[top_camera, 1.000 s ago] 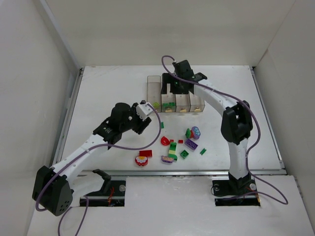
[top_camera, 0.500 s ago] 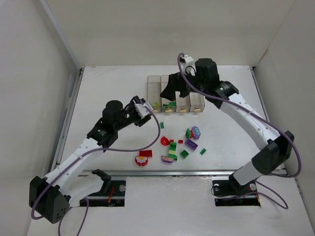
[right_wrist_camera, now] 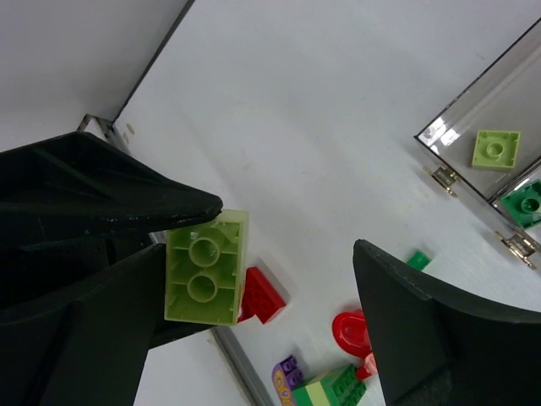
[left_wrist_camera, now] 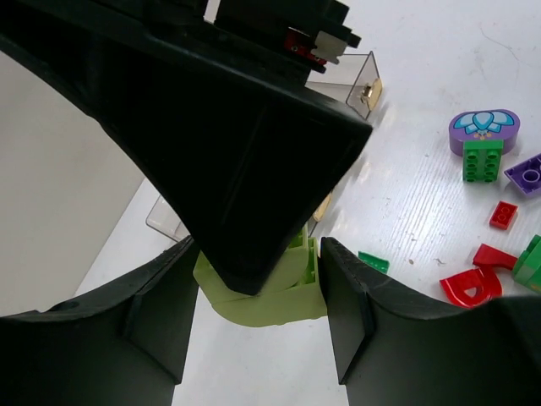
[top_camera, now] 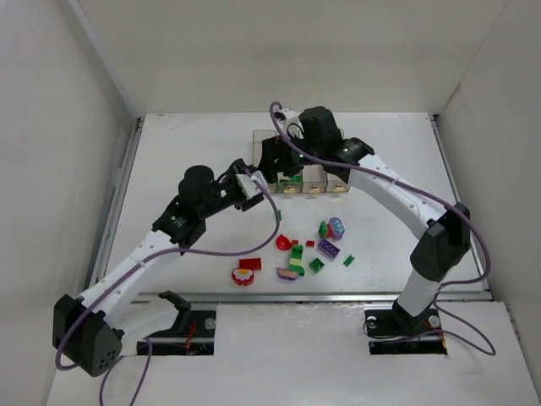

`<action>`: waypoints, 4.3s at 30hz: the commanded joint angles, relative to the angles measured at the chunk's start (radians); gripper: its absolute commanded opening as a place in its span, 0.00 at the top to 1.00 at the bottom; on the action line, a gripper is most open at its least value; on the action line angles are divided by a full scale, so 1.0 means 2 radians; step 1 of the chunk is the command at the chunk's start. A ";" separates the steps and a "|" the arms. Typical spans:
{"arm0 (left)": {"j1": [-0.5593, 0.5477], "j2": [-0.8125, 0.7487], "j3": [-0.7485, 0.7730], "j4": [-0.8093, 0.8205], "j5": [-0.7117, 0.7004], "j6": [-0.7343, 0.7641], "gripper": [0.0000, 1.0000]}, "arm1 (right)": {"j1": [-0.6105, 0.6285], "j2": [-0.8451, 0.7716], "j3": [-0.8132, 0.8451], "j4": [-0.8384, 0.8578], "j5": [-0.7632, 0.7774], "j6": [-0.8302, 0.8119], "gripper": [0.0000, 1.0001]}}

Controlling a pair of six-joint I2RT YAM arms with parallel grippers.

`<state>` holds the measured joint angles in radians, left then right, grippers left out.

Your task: Sort the legos into containers by color

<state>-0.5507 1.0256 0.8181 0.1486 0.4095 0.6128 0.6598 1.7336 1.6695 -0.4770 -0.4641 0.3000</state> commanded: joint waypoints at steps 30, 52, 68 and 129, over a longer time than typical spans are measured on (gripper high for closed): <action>-0.003 0.000 0.024 0.029 -0.013 -0.003 0.57 | 0.014 0.014 0.049 0.014 -0.084 -0.004 1.00; -0.003 -0.039 0.005 -0.024 -0.072 -0.073 0.15 | 0.014 0.004 0.039 0.023 -0.063 0.023 1.00; -0.003 -0.002 0.031 -0.037 -0.038 -0.049 0.88 | 0.014 -0.009 0.028 0.040 -0.069 0.032 1.00; 0.083 0.460 0.366 -0.107 -0.051 0.013 0.97 | -0.166 0.125 0.143 -0.041 0.063 0.009 0.08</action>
<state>-0.3904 1.9770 1.5059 -0.1070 0.3092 0.5613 0.3283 2.0201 1.9659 -0.5274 -0.3622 0.3672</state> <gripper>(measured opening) 0.469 0.919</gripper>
